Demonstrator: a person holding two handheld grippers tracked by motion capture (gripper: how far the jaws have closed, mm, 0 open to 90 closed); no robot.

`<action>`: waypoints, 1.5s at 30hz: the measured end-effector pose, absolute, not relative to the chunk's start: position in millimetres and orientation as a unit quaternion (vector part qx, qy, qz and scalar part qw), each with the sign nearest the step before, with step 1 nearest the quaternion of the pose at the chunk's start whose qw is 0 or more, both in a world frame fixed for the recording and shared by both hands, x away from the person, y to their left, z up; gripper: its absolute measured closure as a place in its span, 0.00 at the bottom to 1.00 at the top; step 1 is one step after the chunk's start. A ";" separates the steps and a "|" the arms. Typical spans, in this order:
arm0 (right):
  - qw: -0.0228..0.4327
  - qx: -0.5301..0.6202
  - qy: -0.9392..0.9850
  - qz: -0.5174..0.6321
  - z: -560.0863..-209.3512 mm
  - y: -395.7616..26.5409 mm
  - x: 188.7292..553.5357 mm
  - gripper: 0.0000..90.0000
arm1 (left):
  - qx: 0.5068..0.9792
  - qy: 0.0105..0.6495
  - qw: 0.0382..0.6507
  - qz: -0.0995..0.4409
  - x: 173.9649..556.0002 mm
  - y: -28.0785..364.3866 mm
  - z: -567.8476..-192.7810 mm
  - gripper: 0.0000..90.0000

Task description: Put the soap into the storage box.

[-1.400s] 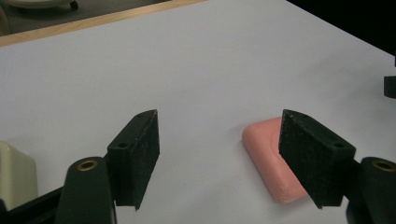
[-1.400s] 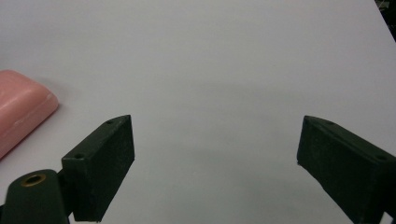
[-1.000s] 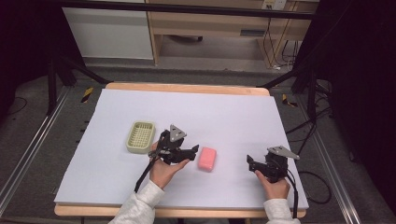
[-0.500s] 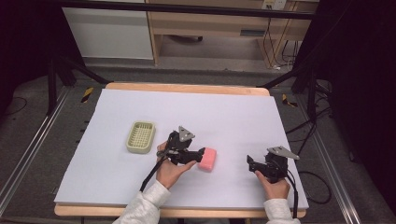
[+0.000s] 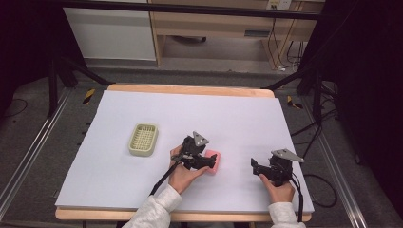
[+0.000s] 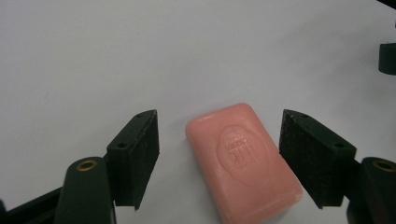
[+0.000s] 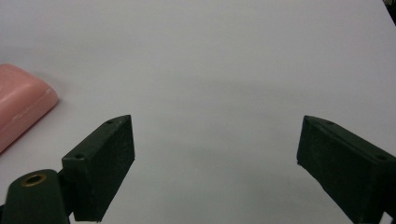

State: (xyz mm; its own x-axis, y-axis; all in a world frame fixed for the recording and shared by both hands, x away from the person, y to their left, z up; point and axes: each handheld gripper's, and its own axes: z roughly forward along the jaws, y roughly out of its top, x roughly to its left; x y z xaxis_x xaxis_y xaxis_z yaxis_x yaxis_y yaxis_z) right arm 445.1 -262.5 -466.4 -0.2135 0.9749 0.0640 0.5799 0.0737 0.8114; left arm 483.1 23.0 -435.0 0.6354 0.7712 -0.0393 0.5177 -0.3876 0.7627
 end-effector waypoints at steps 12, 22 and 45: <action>0.263 0.568 0.685 0.374 -466.6 -262.5 445.4 0.13 | 0.828 0.398 0.364 0.154 487.7 7.6 -448.4 0.28; 0.260 0.567 0.686 0.373 -466.9 -262.0 445.7 0.13 | 0.833 0.402 0.350 0.146 489.8 3.7 -454.5 0.26; 0.260 0.566 0.690 0.369 -467.6 -261.7 446.4 0.13 | 0.840 0.413 0.337 0.104 489.2 2.1 -460.0 0.38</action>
State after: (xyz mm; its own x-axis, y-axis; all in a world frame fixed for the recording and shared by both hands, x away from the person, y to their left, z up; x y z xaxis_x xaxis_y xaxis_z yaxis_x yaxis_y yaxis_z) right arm 446.4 -261.7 -467.6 -0.2257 0.9724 0.0595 0.5890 0.0875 0.8034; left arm 489.2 2.1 -460.0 0.6377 0.7633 -0.1033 0.6230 -0.4323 0.6519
